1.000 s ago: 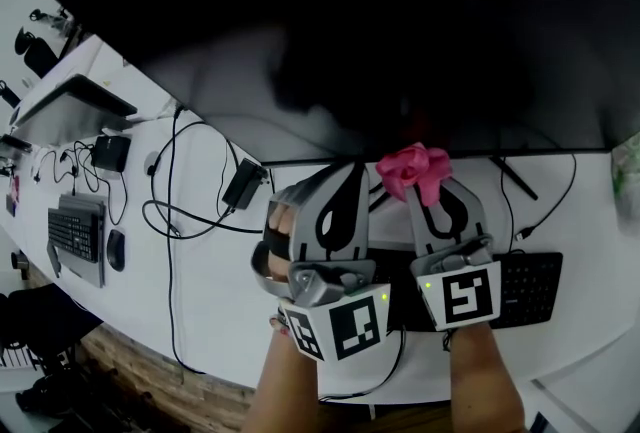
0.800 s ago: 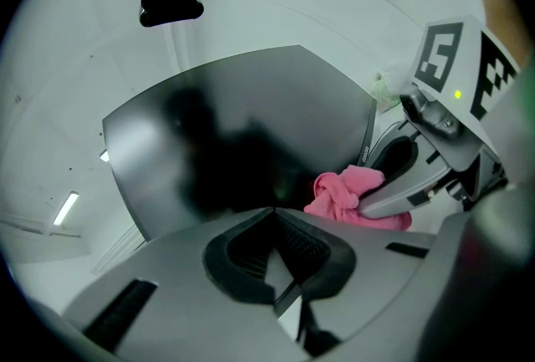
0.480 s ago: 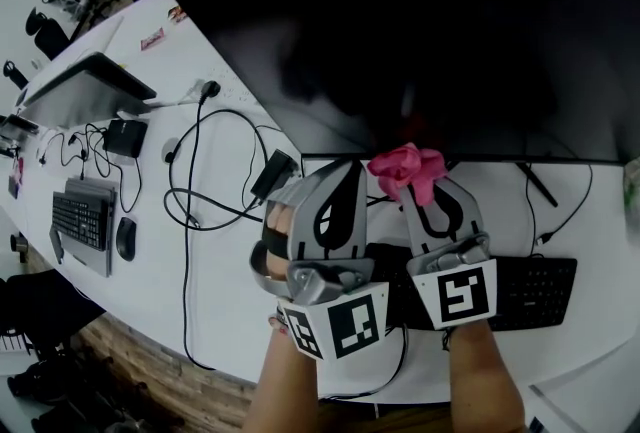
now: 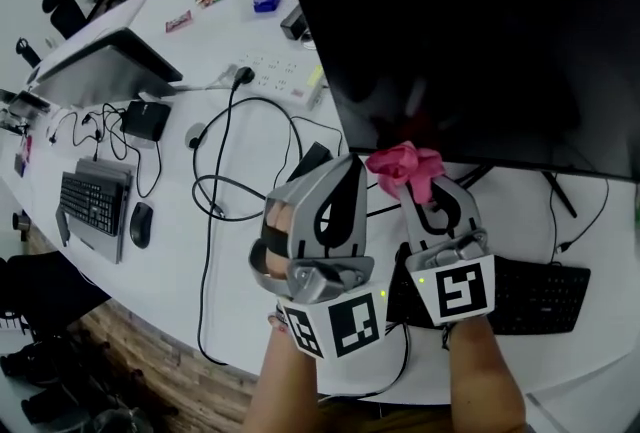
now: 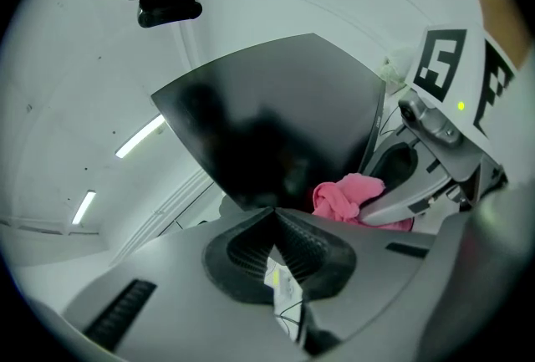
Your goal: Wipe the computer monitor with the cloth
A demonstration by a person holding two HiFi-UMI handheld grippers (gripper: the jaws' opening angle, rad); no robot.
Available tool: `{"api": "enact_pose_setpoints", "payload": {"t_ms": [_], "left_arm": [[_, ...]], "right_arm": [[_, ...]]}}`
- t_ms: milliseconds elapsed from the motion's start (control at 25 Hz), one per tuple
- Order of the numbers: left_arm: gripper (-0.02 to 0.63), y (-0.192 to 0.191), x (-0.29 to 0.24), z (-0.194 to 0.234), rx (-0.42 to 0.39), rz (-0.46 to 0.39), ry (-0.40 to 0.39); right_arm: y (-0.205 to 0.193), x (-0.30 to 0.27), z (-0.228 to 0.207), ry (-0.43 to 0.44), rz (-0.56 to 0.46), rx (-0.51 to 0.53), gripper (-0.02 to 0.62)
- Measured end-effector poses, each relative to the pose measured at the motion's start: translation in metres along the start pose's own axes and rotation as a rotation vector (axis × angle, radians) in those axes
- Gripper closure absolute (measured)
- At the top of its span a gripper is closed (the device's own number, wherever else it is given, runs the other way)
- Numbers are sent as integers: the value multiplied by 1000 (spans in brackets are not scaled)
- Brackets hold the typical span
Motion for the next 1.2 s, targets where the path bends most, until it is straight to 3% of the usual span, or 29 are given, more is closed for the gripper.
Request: {"api": "enact_pose_setpoints", "payload": {"t_ms": [720,1200], "left_arm": [[603,-38,25,34,-15,46,39],[604,-28,19,49,-26,12,52]], "right_arm": [[-2,-44,47,77,-7,-7,532],[19,-50,43,77,-30,12,532]]}}
Point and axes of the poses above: the fingertips, and each gripper's own axes: x backward along the fingers, z to its left, y out of its top, the point moved 4 cm from there along x, backward along the fingers, and after that the axes turned 14 degrees about -z, right-handed, at the moved point
